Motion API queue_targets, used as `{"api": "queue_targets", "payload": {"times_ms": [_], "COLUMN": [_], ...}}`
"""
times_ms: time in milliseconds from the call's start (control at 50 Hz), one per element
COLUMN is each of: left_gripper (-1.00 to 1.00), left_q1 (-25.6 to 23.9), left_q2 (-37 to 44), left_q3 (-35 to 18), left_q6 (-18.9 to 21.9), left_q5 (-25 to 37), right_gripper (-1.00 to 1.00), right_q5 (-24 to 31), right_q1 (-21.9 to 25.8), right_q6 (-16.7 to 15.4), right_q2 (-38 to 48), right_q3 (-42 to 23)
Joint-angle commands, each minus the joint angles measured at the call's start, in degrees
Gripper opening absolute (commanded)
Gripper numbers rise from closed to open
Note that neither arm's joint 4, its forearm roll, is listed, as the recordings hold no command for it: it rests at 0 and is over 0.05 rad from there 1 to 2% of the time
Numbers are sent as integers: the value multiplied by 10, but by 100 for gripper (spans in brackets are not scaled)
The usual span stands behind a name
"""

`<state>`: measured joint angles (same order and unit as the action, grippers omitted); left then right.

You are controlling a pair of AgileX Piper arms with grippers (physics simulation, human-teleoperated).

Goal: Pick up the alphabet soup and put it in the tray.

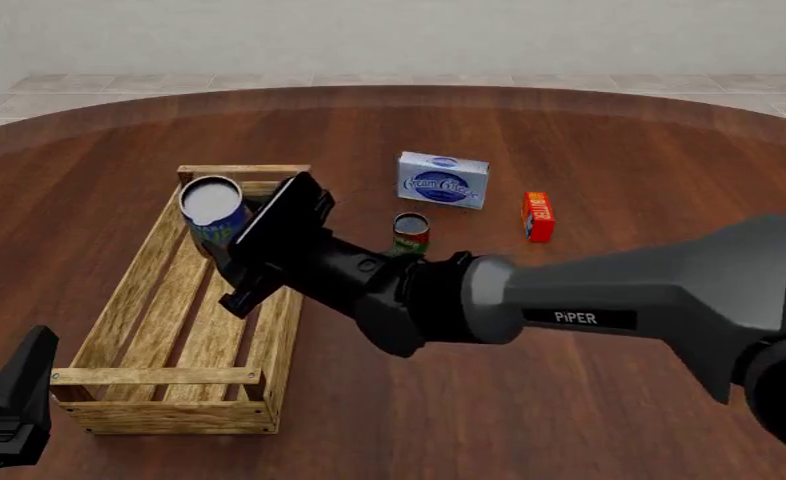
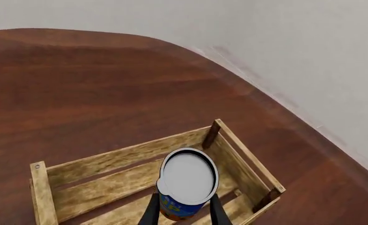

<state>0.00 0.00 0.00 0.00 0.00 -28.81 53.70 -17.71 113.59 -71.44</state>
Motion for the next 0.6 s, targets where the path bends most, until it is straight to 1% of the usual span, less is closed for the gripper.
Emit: {"api": "queue_targets", "payload": {"times_ms": [20, 140, 600], "left_gripper": [100, 100, 100], "left_q1": [0, 0, 0], "left_q2": [0, 0, 0], "left_q3": [0, 0, 0], "left_q6": [0, 0, 0], "left_q5": [0, 0, 0], "right_gripper": [-100, -100, -100], "right_q5": [2, 7, 14], "right_q1": [2, 3, 13], "right_q6": [6, 4, 0], "right_q2": [17, 32, 53], "right_q3": [-23, -36, -52]}}
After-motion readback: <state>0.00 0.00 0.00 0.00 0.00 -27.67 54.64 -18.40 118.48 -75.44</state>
